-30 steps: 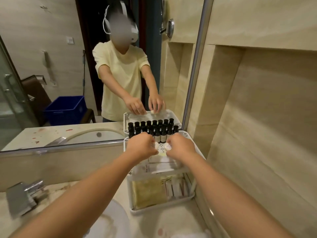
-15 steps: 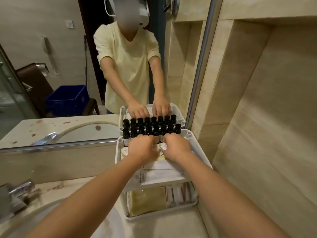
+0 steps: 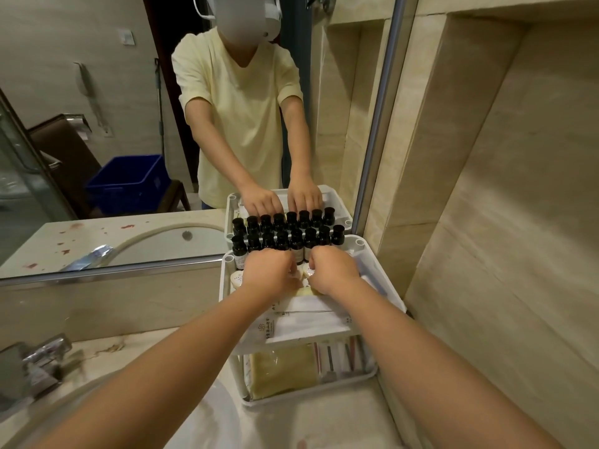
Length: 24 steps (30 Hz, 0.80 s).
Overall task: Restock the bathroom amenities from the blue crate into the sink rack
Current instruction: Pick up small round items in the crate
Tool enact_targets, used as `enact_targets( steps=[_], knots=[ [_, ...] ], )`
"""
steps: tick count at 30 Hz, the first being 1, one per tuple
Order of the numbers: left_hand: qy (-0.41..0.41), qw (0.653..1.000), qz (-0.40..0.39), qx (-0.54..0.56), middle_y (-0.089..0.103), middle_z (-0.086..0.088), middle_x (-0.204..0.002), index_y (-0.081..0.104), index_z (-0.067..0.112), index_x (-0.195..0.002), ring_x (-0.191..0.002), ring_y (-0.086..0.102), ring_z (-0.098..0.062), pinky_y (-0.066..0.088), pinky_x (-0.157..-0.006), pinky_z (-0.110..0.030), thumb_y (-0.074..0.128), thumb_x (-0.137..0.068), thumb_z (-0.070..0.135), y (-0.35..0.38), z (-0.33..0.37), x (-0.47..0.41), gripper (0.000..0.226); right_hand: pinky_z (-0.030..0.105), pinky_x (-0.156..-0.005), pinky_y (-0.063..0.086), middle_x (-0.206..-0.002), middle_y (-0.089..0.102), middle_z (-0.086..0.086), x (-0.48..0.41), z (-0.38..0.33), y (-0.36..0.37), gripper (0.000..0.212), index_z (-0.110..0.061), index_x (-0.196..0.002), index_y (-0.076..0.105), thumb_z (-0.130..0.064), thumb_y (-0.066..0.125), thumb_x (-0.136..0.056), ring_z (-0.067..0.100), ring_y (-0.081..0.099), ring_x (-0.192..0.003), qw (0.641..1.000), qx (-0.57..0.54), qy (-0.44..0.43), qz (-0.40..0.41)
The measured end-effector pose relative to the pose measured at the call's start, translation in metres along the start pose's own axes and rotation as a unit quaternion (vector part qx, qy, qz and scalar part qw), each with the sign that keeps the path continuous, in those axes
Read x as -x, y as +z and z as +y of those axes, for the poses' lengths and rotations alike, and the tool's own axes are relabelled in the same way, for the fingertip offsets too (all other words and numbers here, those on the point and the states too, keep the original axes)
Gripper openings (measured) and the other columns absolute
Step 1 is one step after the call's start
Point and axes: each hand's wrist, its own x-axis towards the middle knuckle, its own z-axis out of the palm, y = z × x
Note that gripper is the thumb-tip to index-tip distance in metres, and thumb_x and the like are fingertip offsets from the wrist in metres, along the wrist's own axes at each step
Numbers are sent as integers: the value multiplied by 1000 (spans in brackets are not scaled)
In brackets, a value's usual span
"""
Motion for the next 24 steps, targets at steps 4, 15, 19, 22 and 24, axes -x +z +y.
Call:
enact_targets(
  steps=[4, 15, 19, 22, 24],
  knots=[
    [13, 1000, -10, -12, 70, 7, -88, 68, 28, -94, -80, 65, -14, 45, -61, -26, 64, -84, 46, -7, -1, 3, 21, 37, -74, 51, -110, 58, 6, 6, -2, 0, 19, -14, -104, 63, -11, 62, -85, 28, 60, -96, 1000, 2, -14, 9],
    [17, 999, 32, 29, 66, 6, -107, 60, 30, -118, -95, 63, -17, 49, -70, -31, 59, -89, 48, -27, 5, 35, 35, 32, -67, 42, -123, 55, 3, 43, 2, -1, 33, -20, -120, 59, -22, 59, -87, 25, 56, -104, 995, -19, -28, 91],
    [32, 998, 39, 49, 64, 7, -121, 56, 29, -127, -106, 63, -16, 52, -76, -32, 59, -91, 47, -38, 8, 57, 40, 32, -74, 40, -128, 55, 3, 73, -1, -5, 38, -21, -125, 57, -24, 59, -87, 25, 53, -113, 995, -9, -10, 99],
    [52, 996, 46, 61, 62, 7, -125, 56, 29, -130, -111, 60, -17, 50, -77, -32, 57, -91, 46, -47, 13, 81, 42, 35, -81, 44, -130, 54, 3, 102, -2, -8, 42, -21, -127, 57, -27, 59, -86, 25, 51, -118, 996, 1, 7, 87],
    [71, 994, 49, 73, 61, 6, -128, 56, 28, -131, -114, 59, -17, 49, -80, -33, 58, -91, 46, -51, 16, 98, 44, 37, -85, 45, -129, 55, 3, 123, -3, -8, 42, -21, -127, 57, -30, 58, -86, 26, 50, -119, 996, 11, 20, 88]
  ],
)
